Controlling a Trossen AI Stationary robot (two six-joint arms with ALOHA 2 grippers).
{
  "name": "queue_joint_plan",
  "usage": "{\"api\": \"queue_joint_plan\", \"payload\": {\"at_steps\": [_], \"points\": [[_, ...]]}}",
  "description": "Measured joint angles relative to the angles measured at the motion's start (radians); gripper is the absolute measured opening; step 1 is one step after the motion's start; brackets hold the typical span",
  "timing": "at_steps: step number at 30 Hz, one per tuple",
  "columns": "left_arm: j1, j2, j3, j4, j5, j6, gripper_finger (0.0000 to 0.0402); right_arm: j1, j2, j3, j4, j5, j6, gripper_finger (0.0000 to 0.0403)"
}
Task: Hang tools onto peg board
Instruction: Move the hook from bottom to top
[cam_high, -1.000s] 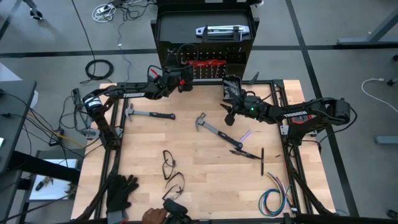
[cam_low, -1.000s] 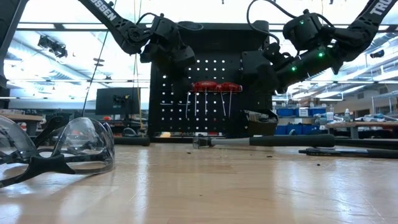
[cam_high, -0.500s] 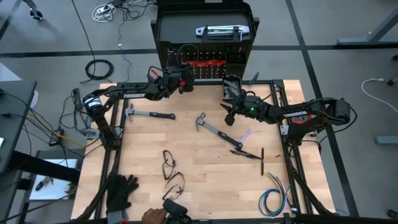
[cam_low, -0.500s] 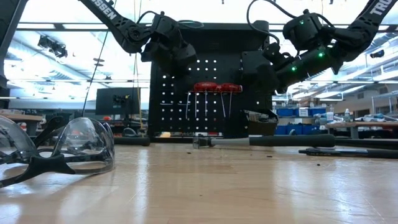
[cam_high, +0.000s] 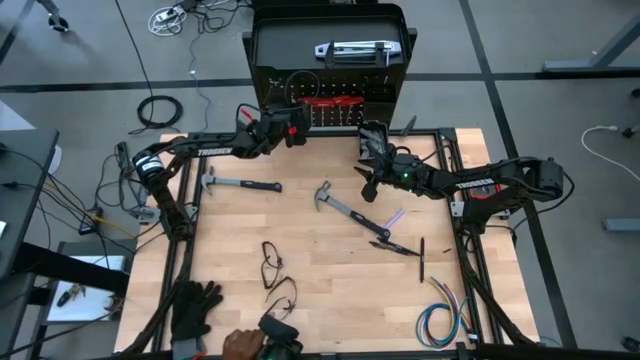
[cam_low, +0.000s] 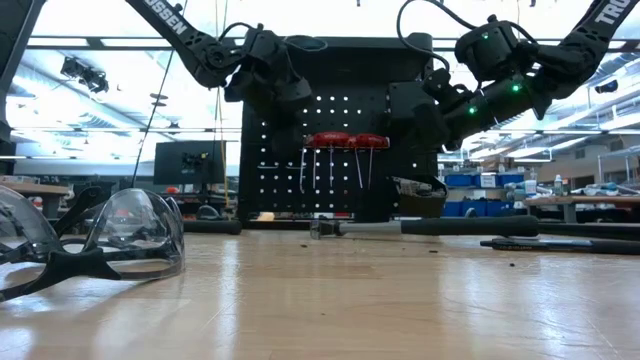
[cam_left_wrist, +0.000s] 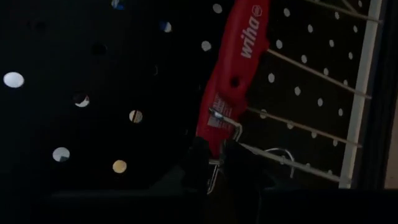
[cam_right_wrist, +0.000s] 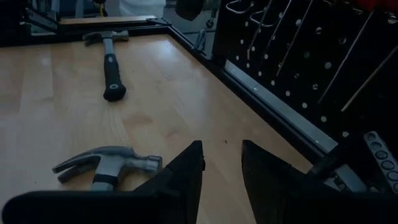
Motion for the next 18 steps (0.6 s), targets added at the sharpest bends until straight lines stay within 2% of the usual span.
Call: {"api": "queue_joint_plan", "payload": {"at_steps": [4,13,18], "points": [[0.004,0.000,0.000,-0.002,0.006,0.051,0.0054,0.000,0.000,0.000,0.008,-0.006,-0.001,0.0119],[0.018,-0.002,0.000,-0.021,0.055,0.057,0.0053,-0.006,0.000,0.000,0.016,-0.016,-0.014,0.0119],[0.025,-0.002,0.000,-0.024,0.071,0.059,0.0036,-0.006,0.000,0.000,0.022,-0.016,-0.015,0.0119]]}}
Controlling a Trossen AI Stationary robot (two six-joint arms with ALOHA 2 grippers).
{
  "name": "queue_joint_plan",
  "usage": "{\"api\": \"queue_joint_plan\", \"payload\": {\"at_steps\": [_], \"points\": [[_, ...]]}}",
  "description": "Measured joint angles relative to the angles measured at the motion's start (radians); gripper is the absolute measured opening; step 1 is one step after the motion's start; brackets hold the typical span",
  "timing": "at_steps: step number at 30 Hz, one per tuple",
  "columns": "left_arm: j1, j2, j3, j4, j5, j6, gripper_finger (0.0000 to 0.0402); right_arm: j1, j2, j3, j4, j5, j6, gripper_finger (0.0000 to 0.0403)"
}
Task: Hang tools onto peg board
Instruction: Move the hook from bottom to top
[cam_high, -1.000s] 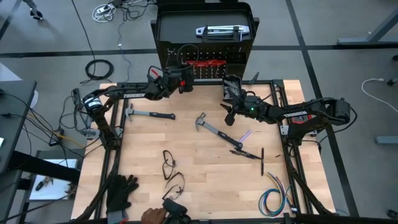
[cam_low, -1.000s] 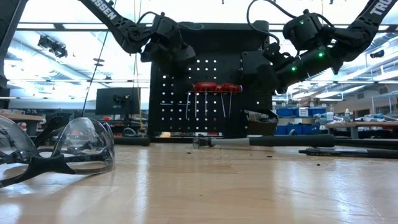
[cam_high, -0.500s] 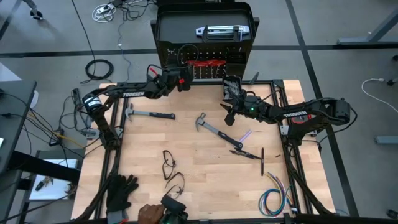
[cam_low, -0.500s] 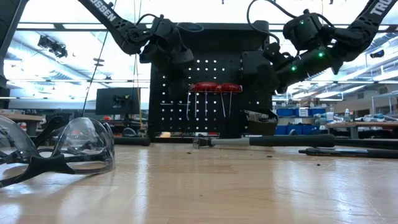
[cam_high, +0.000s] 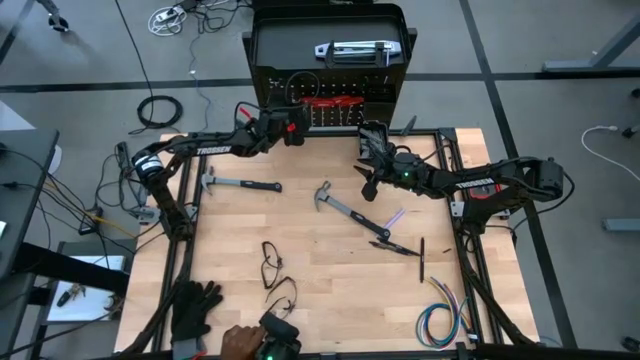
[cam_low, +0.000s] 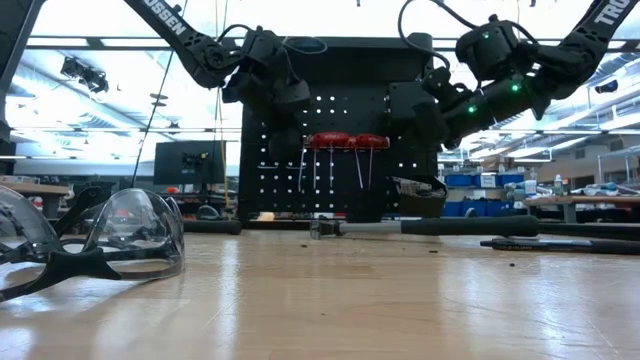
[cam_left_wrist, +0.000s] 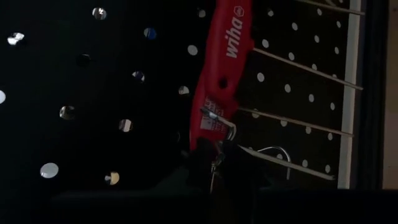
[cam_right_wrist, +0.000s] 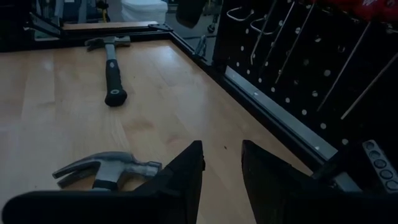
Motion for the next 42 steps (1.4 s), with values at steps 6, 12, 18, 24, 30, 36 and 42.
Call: {"api": "queue_joint_plan", "payload": {"at_steps": [6,12,18,24,30,36,42], "points": [[0.001,0.000,0.000,0.002,0.031,-0.001,0.0006,0.000,0.000,0.000,0.001,0.000,-0.003,0.0119],[-0.001,0.000,0.000,0.003,0.013,-0.013,0.0003,0.000,0.000,0.000,0.001,0.000,-0.003,0.0119],[-0.026,0.002,0.015,0.005,-0.069,-0.014,0.0001,0.000,0.000,0.000,0.001,0.000,-0.003,0.0119],[-0.060,0.002,0.048,-0.031,-0.133,-0.021,0.0001,0.000,0.000,0.000,-0.004,-0.001,0.000,0.0119],[-0.088,-0.019,0.060,-0.111,-0.151,-0.100,0.0000,-0.001,0.000,0.000,-0.008,-0.001,0.025,0.0119],[-0.112,-0.120,0.061,-0.179,-0.156,-0.196,0.0000,-0.001,0.000,0.000,-0.003,0.064,0.027,0.0119],[-0.118,-0.261,0.058,-0.320,0.019,-0.391,0.0000,0.008,0.001,0.026,0.017,0.062,0.051,0.0121]]}}
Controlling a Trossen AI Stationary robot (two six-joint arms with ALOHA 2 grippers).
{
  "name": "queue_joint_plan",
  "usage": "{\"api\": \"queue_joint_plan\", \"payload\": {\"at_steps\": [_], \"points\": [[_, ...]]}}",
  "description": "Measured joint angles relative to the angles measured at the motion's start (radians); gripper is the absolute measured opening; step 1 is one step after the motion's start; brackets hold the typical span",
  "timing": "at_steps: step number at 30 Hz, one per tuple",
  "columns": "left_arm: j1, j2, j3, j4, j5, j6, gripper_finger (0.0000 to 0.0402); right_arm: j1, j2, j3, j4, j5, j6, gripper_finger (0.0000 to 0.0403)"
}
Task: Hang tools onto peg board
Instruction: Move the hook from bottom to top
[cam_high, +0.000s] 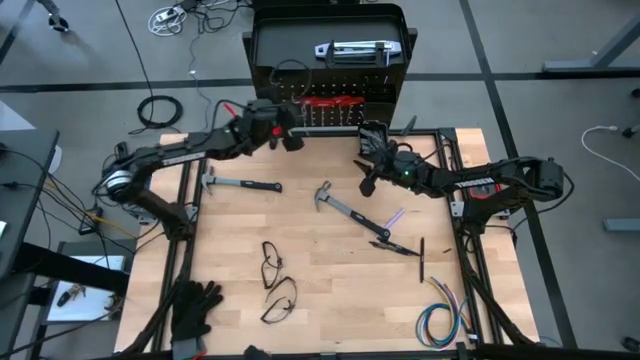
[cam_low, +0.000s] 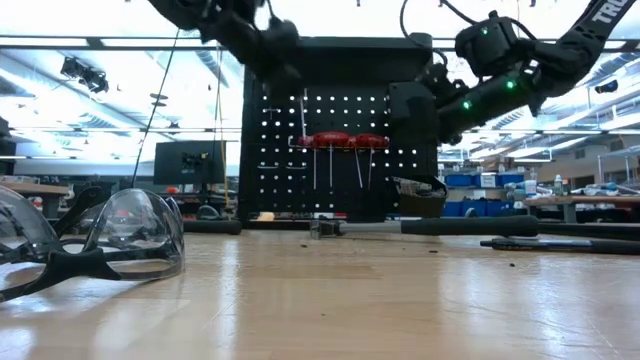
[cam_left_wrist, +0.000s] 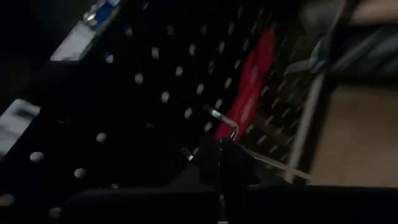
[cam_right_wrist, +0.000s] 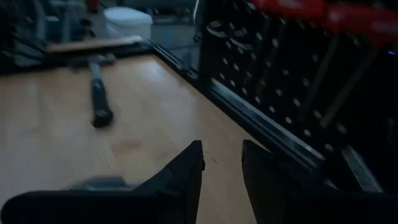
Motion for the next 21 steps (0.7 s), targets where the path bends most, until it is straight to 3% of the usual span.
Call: {"api": "queue_joint_plan", "payload": {"at_steps": [3,7,14,21], "points": [[-0.012,-0.063,-0.051,0.024,0.106,-0.093,0.0000,0.037,0.000,0.035,-0.002,-0.013,0.003,0.0128],[-0.074,-0.128,-0.199,0.203,0.142,-0.094,0.0000,0.102,0.000,0.069,0.023,-0.017,0.045,0.0142],[-0.151,-0.166,-0.536,0.789,0.258,-0.092,0.0000,0.176,0.030,0.071,0.123,-0.018,0.195,0.0168],[-0.160,-0.161,-0.751,1.310,0.309,-0.094,0.0000,0.261,0.253,0.218,0.202,0.062,0.261,0.0173]]}}
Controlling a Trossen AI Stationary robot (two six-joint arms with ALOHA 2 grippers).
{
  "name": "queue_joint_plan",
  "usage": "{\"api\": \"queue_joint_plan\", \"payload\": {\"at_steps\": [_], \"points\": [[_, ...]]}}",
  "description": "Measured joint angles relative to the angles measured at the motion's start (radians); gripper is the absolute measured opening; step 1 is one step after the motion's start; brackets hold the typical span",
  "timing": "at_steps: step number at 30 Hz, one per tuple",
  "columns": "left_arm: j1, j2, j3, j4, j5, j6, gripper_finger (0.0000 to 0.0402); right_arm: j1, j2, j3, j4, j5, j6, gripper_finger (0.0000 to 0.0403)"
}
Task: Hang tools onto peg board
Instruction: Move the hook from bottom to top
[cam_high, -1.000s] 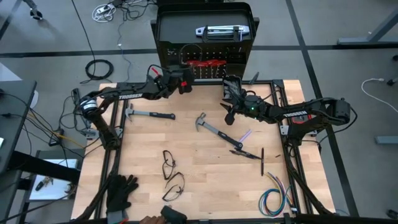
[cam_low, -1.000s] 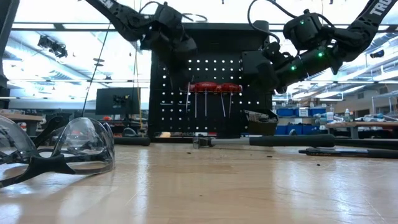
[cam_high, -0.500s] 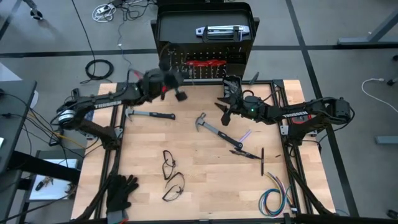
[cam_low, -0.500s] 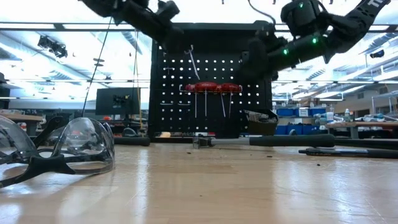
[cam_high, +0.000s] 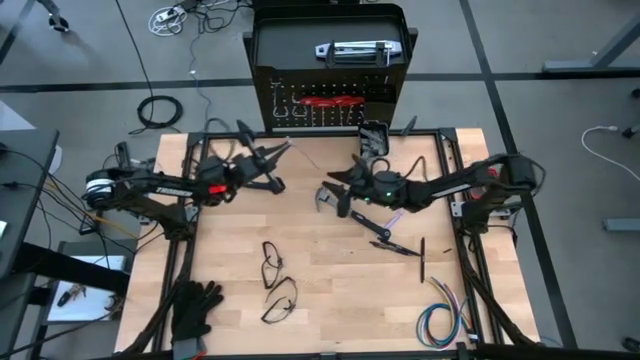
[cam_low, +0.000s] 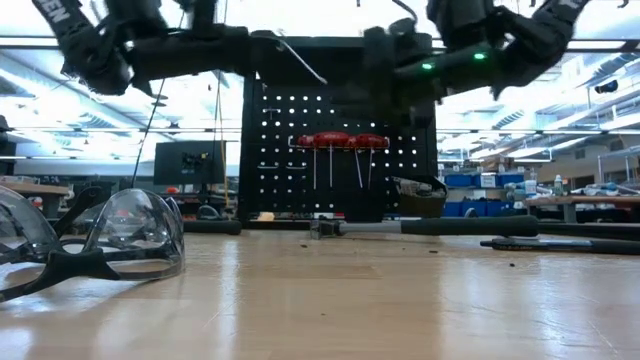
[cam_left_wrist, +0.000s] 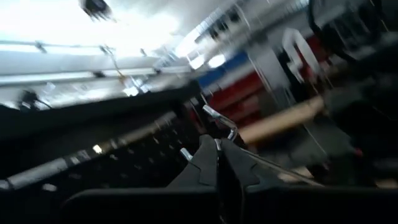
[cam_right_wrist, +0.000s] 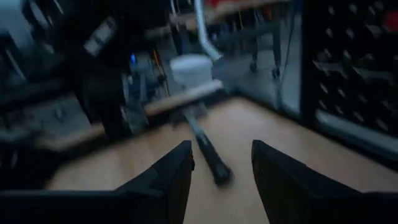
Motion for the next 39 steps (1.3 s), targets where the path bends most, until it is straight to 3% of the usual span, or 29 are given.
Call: {"api": "queue_joint_plan", "payload": {"at_steps": [6,14,21,32,39], "points": [[0.000,0.000,-0.094,0.224,-0.010,-0.034,0.0000,0.009,0.194,0.148,0.297,0.038,-0.001,0.0174],[-0.004,0.000,-0.146,0.233,-0.013,-0.108,0.0000,0.001,0.332,0.250,0.445,0.037,0.022,0.0168],[-0.004,-0.001,-0.170,0.236,-0.013,-0.139,0.0000,0.000,0.334,0.253,0.505,0.035,0.013,0.0149],[-0.004,-0.002,-0.168,0.238,-0.014,-0.173,0.0000,0.000,0.333,0.253,0.499,-0.011,0.043,0.0060],[-0.004,-0.002,-0.152,0.239,-0.014,-0.183,0.0000,-0.001,0.333,0.253,0.499,-0.012,0.049,0.0059]]}}
